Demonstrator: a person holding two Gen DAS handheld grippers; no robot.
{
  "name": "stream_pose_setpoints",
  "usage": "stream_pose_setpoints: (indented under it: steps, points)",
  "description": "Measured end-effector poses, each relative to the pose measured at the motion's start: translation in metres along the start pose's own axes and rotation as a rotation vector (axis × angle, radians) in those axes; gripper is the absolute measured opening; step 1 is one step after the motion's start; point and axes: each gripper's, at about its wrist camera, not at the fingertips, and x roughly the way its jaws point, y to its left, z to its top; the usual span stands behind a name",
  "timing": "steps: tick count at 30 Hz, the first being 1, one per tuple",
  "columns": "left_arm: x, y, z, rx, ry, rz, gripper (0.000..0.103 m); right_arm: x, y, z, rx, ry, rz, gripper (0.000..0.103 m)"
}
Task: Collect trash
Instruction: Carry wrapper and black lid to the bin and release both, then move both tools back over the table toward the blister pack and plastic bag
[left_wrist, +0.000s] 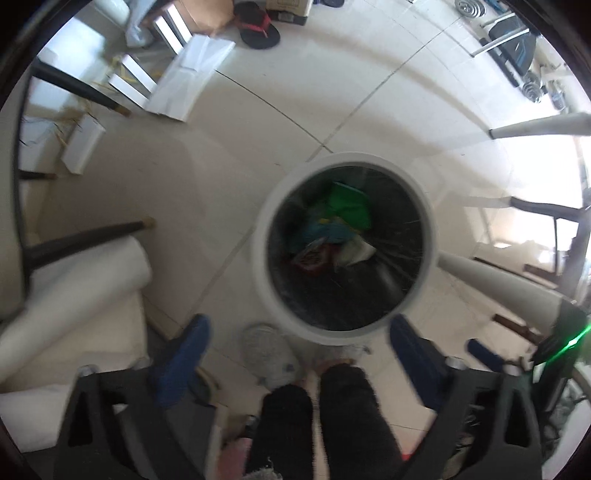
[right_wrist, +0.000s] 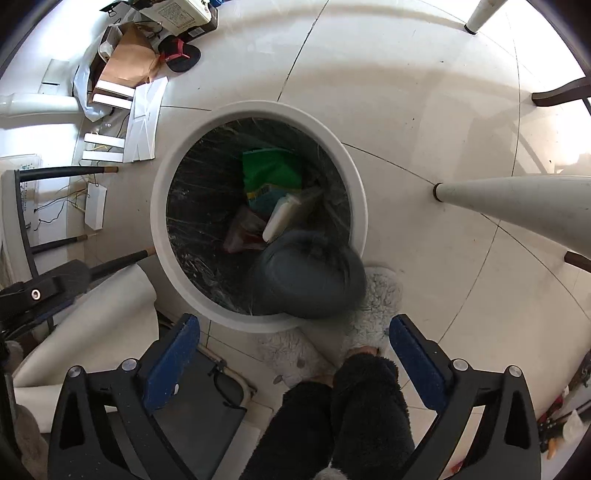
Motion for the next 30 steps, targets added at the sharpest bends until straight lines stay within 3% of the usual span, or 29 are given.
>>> stream_pose_setpoints:
  steps: [5,14,22,30]
  points:
    - [-0.014,0.003,-0.017,0.035,-0.039,0.093,0.103,-0.012,0.001,-0.006,-0.012,-0.012,-0.043,0.103]
    - [-0.040,0.003,-0.041,0.060,-0.064,0.161,0.103,-0.055,0.003,-0.025,-0.027,-0.056,-0.087,0.103]
    - [-0.074,-0.003,-0.070,0.064,-0.066,0.157,0.103,-0.114,-0.004,-0.048,-0.017,-0.093,-0.118,0.103]
    - [-0.134,-0.010,-0.101,0.069,-0.084,0.156,0.103,-0.188,0.005,-0.077,-0.026,-0.105,-0.118,0.103]
